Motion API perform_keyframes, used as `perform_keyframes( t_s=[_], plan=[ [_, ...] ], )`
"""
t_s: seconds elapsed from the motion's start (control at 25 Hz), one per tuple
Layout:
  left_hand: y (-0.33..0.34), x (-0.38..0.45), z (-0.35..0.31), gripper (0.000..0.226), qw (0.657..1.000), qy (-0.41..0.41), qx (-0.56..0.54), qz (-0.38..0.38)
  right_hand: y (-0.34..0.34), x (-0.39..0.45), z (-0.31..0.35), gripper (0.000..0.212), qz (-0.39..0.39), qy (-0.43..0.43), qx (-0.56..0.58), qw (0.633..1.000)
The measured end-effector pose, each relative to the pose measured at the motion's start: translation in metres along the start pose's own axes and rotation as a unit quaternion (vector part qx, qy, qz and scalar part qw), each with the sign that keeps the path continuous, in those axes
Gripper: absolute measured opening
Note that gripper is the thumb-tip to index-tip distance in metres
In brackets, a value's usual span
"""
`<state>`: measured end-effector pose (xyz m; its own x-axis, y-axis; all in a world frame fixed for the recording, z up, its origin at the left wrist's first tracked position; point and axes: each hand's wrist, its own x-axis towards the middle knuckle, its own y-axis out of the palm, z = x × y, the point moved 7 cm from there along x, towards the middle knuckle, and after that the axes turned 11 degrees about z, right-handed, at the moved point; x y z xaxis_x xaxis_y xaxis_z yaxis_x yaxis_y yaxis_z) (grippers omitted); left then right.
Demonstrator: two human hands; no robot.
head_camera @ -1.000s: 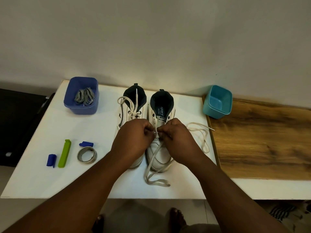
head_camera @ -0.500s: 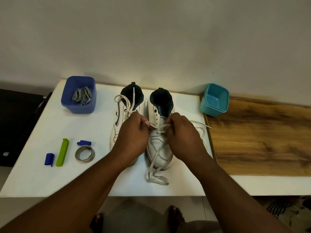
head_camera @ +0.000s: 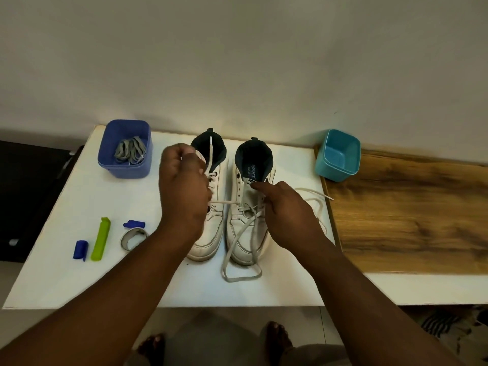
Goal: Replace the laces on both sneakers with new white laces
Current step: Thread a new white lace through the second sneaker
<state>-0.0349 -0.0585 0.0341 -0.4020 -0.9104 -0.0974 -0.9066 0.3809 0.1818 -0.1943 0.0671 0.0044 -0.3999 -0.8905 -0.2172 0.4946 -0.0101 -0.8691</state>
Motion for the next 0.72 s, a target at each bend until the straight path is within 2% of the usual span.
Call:
perform_keyframes(
  t_s=[0.04,0.08,0.12,0.16,0.2,0.24,0.32,0.44,0.48,0.52,0.64,0.72],
  plan=[
    [-0.004,0.001,-0.012,0.016,0.991,0.055,0.123,0.009,0.001,0.0,0.0,0.049,-0.001,0.001,-0.001,1.0],
    [0.002,0.001,-0.013,0.017,0.953,0.093,0.283,0.06,0.002,0.0,0.0,0.049,-0.003,0.001,-0.003,1.0],
    [0.013,-0.003,-0.003,0.02,0.892,0.099,0.421,0.131,0.003,0.001,0.0,0.048,-0.007,0.001,-0.005,1.0],
    [0.022,-0.007,0.017,0.025,0.83,0.066,0.517,0.199,0.004,0.001,0.0,0.048,-0.012,0.002,-0.009,1.0],
    [0.028,-0.012,0.037,0.027,0.784,0.021,0.567,0.251,0.005,0.002,0.0,0.048,-0.014,0.003,-0.016,1.0],
    [0.032,-0.015,0.048,0.026,0.764,0.004,0.587,0.268,0.005,0.003,-0.001,0.049,-0.013,0.006,-0.02,1.0],
    [0.032,-0.013,0.031,0.021,0.766,0.064,0.604,0.21,0.005,0.002,-0.002,0.049,-0.014,0.009,-0.02,1.0],
    [0.005,-0.008,-0.023,0.022,0.787,0.167,0.594,-0.007,0.004,0.004,-0.005,0.051,-0.018,0.009,-0.018,1.0],
    [0.0,-0.008,-0.027,0.02,0.789,0.179,0.588,-0.028,0.004,0.004,-0.006,0.051,-0.019,0.011,-0.018,1.0],
    [0.002,-0.008,-0.02,0.023,0.784,0.172,0.597,-0.002,0.005,0.004,-0.007,0.051,-0.019,0.014,-0.018,1.0],
    [0.03,-0.013,0.032,0.028,0.758,0.117,0.614,0.186,0.006,0.004,-0.006,0.052,-0.022,0.006,-0.01,1.0],
    [0.037,-0.012,0.045,0.022,0.749,0.098,0.62,0.213,0.003,0.004,-0.007,0.053,-0.03,0.0,-0.006,1.0]
  ],
)
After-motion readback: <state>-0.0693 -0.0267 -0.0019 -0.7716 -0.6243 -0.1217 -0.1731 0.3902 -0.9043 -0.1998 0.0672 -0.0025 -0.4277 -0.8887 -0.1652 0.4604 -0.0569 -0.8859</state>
